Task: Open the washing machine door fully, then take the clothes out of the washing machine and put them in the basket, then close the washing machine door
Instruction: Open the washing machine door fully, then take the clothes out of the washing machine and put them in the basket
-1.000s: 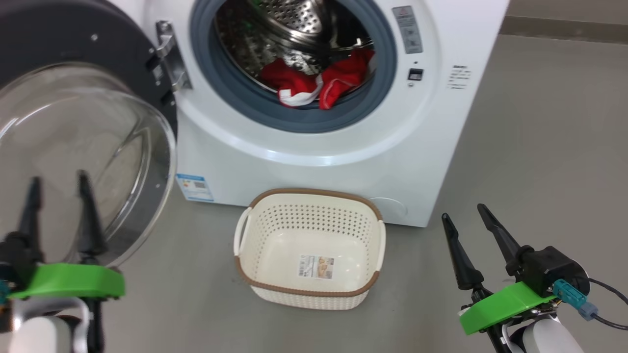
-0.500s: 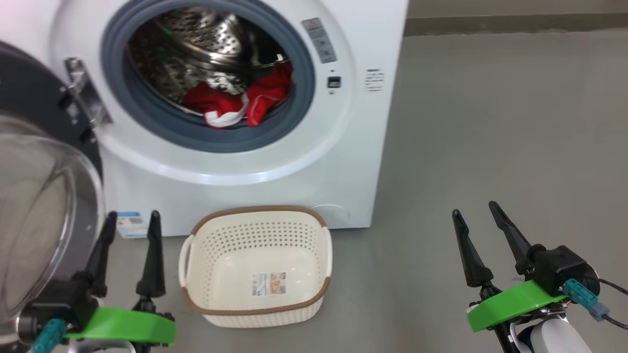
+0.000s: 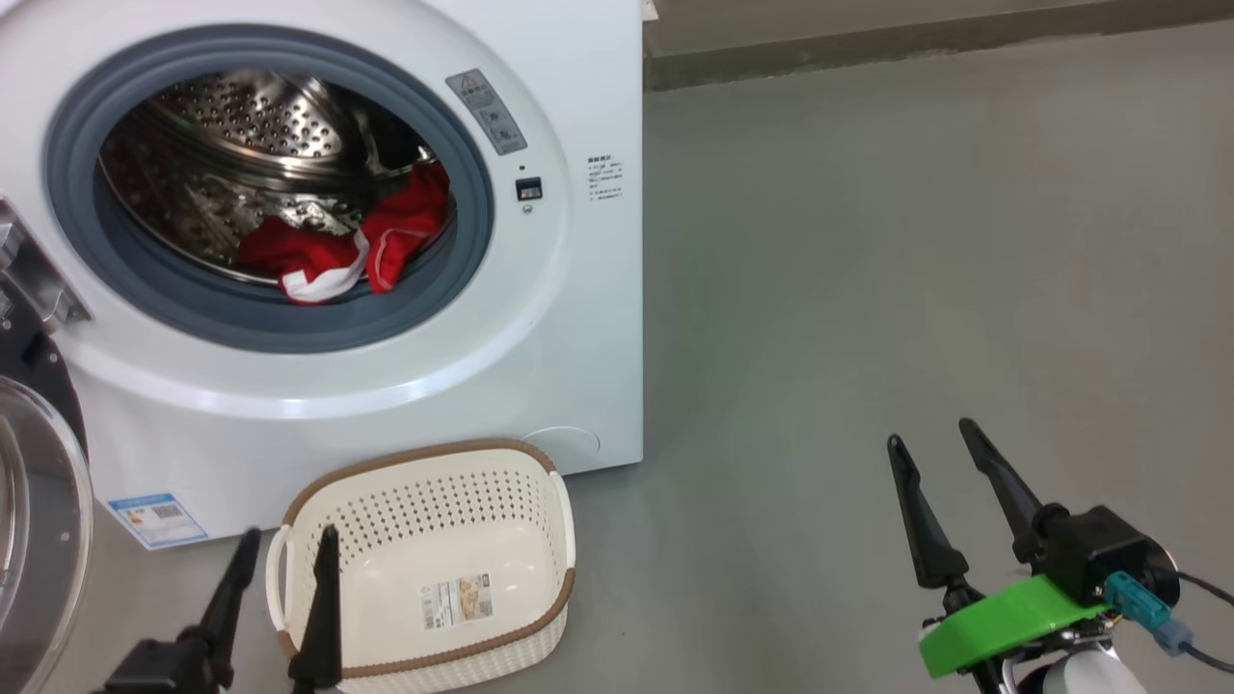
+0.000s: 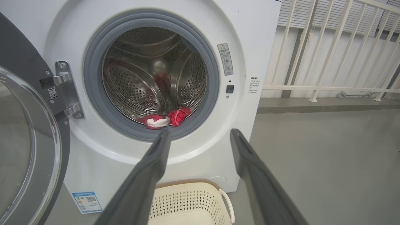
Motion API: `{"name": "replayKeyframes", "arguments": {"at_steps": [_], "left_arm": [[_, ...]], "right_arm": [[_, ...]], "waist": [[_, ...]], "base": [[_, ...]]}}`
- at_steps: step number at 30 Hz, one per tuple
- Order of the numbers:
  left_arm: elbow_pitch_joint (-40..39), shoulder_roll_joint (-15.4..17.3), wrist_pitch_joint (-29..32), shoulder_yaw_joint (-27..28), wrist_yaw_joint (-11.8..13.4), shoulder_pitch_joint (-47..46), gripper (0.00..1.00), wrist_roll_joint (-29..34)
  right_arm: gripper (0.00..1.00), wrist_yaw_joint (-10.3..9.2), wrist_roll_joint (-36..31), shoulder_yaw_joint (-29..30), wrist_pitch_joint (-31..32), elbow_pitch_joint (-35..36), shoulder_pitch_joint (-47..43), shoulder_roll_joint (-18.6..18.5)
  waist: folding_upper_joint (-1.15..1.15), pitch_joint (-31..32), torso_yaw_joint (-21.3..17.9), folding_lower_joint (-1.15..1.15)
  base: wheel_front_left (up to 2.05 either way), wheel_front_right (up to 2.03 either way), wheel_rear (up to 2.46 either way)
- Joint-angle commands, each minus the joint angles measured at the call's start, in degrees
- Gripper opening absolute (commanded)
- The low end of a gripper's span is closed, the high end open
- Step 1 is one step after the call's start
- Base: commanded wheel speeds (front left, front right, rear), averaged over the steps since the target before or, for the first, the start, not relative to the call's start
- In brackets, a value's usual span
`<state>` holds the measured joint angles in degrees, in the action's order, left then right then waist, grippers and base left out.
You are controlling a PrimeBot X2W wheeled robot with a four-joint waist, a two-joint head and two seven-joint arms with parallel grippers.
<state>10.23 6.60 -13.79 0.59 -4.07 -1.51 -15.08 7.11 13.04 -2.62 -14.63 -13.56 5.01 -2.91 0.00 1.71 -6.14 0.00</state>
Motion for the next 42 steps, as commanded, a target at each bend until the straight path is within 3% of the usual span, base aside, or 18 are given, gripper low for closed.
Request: {"name": "replayKeyframes", "arguments": {"at_steps": [1, 21, 32, 42], "left_arm": [[-0.31, 0.88, -0.75, 2.03, -0.39, 0.09, 1.0, 0.07], [0.14, -0.73, -1.2, 2.33, -0.68, 3.69, 1.0, 4.79], [-1.2, -1.75, -1.2, 3.52, -1.61, 3.71, 1.0, 1.61], [-1.58, -1.64, -1.2, 3.95, -1.19, 4.38, 1.0, 2.75]], "right_arm": [[1.0, 0.37, -0.45, -1.19, -0.37, 2.01, 0.02, 0.03], [1.0, 0.37, -0.61, -0.11, -0.37, 4.92, -4.69, 0.03], [1.0, 0.37, -0.91, -0.45, -0.37, 4.65, -5.13, 0.03], [1.0, 0.37, -1.28, -0.3, -0.37, 4.12, -4.94, 0.03]], "waist": [[0.0, 0.76, -0.61, 0.0], [0.0, 1.61, 1.06, 0.0], [0.0, 1.58, 1.15, 0.0], [0.0, 2.09, 0.62, 0.0]], "base": [[0.0, 0.0, 0.0], [0.0, 0.0, 0.0], [0.0, 0.0, 0.0], [0.0, 0.0, 0.0]]}}
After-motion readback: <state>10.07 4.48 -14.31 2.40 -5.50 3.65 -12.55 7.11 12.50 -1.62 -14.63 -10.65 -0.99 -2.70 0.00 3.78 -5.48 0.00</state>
